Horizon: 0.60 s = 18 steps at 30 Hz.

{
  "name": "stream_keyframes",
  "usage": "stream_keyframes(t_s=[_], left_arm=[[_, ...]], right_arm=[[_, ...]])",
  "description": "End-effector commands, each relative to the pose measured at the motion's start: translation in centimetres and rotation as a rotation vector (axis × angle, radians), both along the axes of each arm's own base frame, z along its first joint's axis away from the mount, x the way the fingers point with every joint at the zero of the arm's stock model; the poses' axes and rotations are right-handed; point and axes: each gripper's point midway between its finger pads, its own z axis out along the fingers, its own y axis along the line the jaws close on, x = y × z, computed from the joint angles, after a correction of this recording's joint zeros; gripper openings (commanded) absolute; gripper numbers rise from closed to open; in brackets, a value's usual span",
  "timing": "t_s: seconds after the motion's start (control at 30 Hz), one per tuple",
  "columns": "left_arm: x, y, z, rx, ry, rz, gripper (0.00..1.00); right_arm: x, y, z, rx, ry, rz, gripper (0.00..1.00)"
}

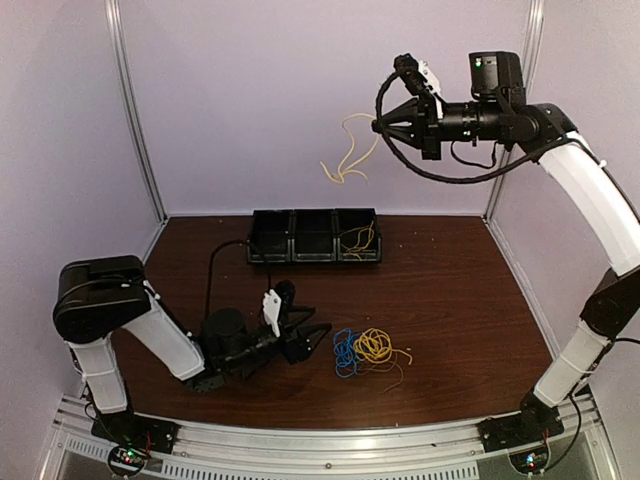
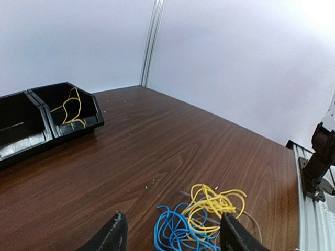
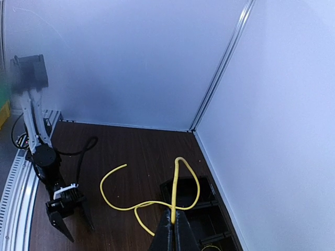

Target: Untangle the cables

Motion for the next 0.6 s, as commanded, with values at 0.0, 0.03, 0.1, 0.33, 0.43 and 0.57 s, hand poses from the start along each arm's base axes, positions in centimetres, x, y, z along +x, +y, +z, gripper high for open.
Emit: stream_keyframes(t_s=[0.0,0.03,0.1,0.33,0.43,0.57], left_arm=[[0.0,0.7,3.6,-0.059,-0.034,0.009,0.65],[0.1,0.7,3.4,-0.035,-0.022,0.014,0.67],[0.3,0.7,3.7,-0.003,-0.011,0.026,0.69],[0.9,2.0,4.2,0.069,0.012,0.092,0.7],[1.3,2.7,4.1,0.093,0.024,0.131,0.7],[1.8,3.6,3.8,0.123,0.061,0.189,0.7]], right_arm=[[2.4,-1.2,-1.3,0.032,0.035,-0.056,0.0],[3.1,-1.4,-2.3,0.029,0.06,-0.07,0.0],[4.2,-1.8,-3.5,0.029,0.081,-0.095,0.0],[7.7,-2.3,-6.8,0.036,0.125,-0.153,0.0],[9.3,-2.1,-8.4,0.023,0.129,-0.187,0.0],[11.9,-1.9,-11.0,0.008,0.147,-0.245,0.0]])
